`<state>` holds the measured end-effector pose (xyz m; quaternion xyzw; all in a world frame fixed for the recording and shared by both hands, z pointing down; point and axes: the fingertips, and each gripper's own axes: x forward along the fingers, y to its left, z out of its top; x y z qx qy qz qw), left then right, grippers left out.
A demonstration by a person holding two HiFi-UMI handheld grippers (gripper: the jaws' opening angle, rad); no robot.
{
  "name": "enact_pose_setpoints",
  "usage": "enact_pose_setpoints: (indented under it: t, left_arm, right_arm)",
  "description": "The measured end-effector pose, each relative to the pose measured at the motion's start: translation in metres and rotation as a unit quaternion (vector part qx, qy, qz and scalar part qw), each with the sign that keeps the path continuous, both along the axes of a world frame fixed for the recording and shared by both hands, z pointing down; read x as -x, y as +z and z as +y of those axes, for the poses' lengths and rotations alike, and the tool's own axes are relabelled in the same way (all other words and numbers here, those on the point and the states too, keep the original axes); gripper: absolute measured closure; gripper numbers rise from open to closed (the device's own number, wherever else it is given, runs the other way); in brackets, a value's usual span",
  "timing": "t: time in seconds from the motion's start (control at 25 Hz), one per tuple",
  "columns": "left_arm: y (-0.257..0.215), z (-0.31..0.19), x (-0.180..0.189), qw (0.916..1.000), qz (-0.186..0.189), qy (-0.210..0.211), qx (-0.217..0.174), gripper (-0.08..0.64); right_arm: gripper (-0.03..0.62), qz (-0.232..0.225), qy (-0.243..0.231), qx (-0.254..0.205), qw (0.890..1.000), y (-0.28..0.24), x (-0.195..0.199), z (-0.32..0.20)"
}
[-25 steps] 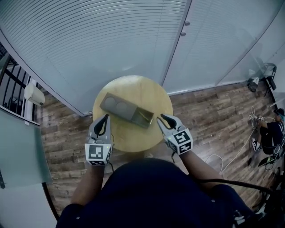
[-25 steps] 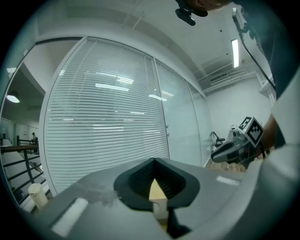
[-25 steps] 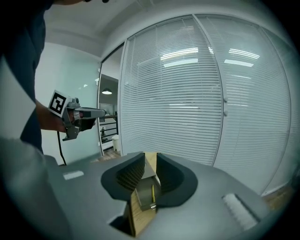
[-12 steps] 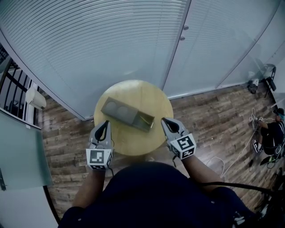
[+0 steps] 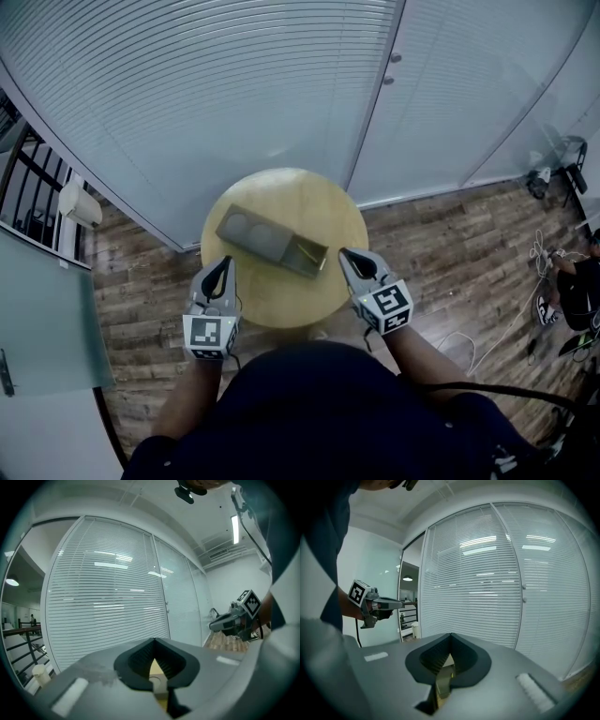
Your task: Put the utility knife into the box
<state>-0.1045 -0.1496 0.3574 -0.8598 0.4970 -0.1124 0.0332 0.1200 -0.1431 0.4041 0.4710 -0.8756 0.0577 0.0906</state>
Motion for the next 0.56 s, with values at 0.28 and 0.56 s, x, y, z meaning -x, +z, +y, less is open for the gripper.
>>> enact_pose_setpoints:
  t: [0.28, 0.56]
  left_arm:
    - [-0.0084, -0.0026, -0.0038, 0.9999, 0.011, -0.007, -0.004, 0.557]
    - [-0.0009, -0.0014, -0.0018, 0.9998, 0.009, -0.017, 0.006, 0.557]
  right_arm:
    - [0.584, -0.001, -0.003, 0.005, 1.0, 0.0033, -0.0033, -0.0052]
    - [0.584, -0.001, -0.005, 0.006, 1.0, 0.0036, -0.008, -0.0095]
